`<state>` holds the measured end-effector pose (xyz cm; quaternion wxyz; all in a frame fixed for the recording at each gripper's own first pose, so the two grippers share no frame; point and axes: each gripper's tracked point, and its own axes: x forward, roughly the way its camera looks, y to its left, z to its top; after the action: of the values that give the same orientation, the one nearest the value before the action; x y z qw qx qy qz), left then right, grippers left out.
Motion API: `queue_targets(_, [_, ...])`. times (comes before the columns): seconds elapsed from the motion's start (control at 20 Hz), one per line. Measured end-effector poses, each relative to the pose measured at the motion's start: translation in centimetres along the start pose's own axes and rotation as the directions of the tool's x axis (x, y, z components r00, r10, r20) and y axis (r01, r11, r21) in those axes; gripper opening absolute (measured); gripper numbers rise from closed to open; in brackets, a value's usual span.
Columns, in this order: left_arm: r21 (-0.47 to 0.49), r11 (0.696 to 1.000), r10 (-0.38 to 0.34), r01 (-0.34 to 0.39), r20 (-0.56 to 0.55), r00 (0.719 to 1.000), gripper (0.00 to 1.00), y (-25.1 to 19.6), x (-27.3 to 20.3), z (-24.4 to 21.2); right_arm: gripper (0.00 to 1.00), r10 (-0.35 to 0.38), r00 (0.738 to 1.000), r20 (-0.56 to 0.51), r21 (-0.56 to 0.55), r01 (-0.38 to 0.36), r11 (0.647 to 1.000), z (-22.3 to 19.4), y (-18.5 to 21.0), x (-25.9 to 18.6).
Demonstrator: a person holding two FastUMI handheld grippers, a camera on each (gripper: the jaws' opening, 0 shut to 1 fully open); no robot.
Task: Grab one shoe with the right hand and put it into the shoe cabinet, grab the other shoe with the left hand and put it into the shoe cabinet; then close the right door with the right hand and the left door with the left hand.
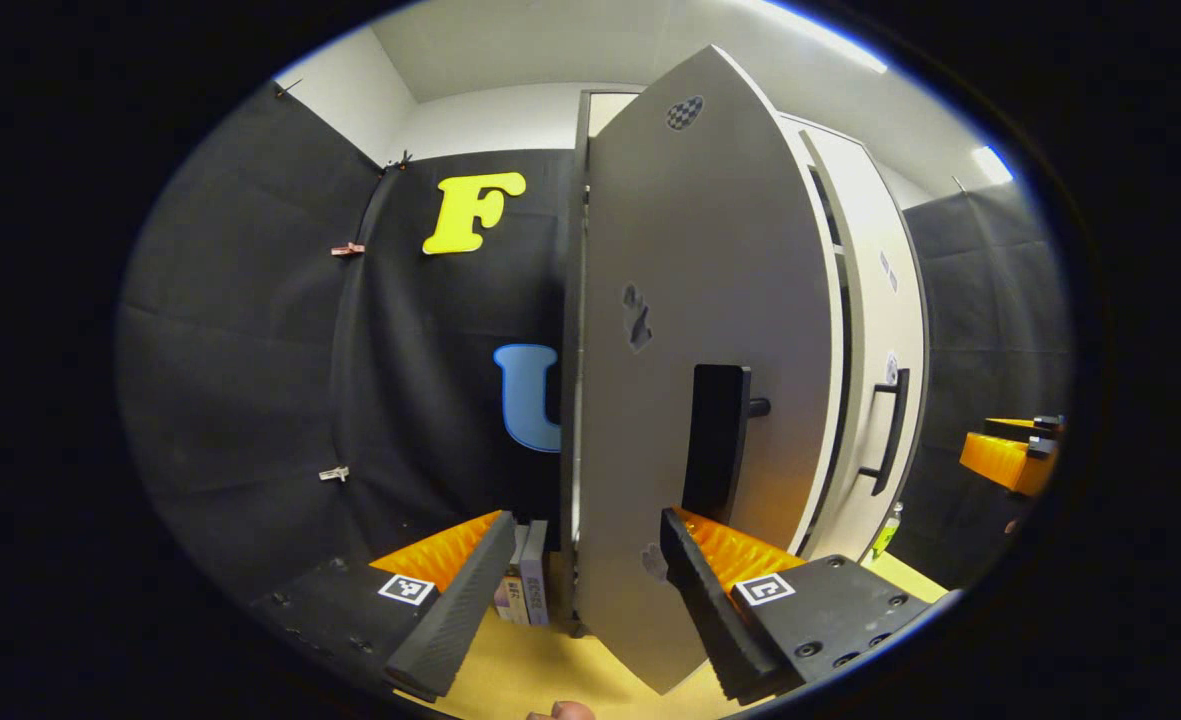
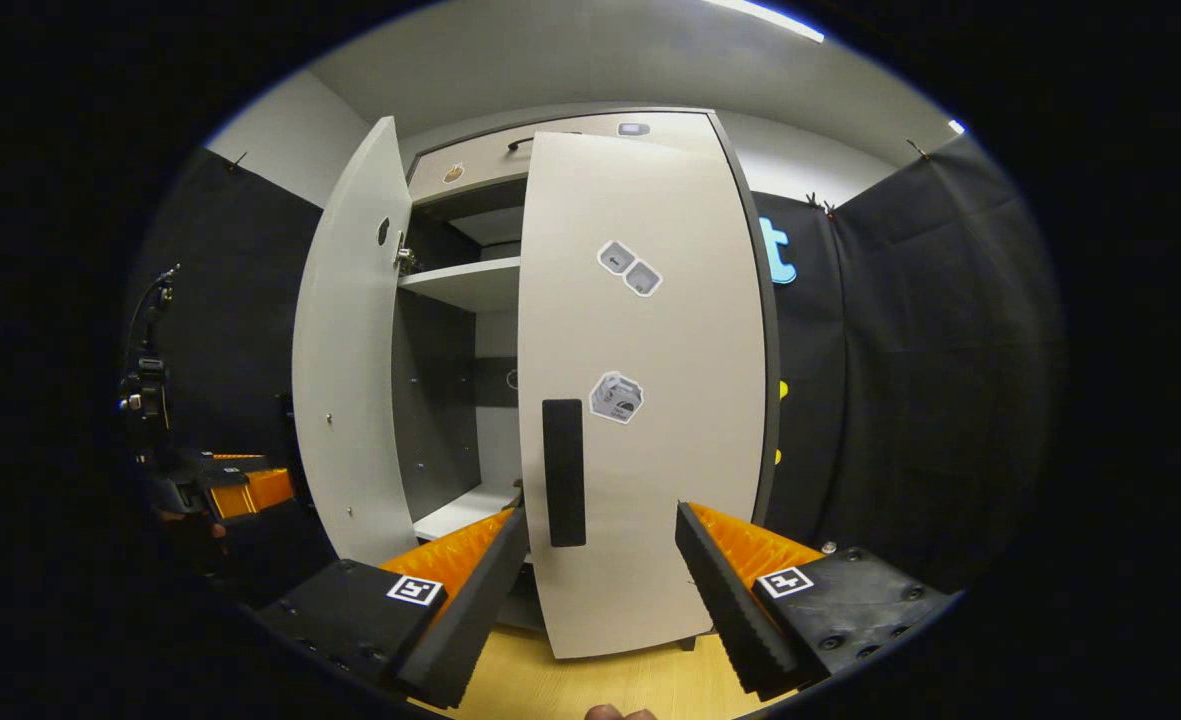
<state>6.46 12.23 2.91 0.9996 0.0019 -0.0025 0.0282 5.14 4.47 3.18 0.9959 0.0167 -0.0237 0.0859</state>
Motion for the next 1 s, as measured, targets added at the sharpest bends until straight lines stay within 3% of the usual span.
queue_targets(0.35, [-0.044,0.993,-0.107,0.106,-0.015,0.994,0.94,-5.7,2.7,-0.4,0.99,-0.009,1.0,0.001,-0.026,0.009,1.0,0.1,-0.7,-0.2])
queue_targets(0.55, [-0.038,0.993,-0.115,0.114,-0.017,0.993,0.98,-7.2,4.2,-0.4,0.99,-0.013,1.0,-0.001,-0.024,0.013,1.0,0.1,-1.0,0.0])
queue_targets(0.6, [-0.035,0.993,-0.116,0.115,-0.018,0.993,0.92,-7.5,4.5,-0.5,0.99,-0.015,1.0,-0.003,-0.023,0.015,1.0,0.1,-1.1,0.0])
queue_targets(1.0, [0.002,0.992,-0.125,0.125,-0.002,0.992,0.98,-9.9,7.4,0.0,0.99,-0.024,1.0,-0.019,-0.03,0.023,0.999,-0.3,-1.2,1.5])
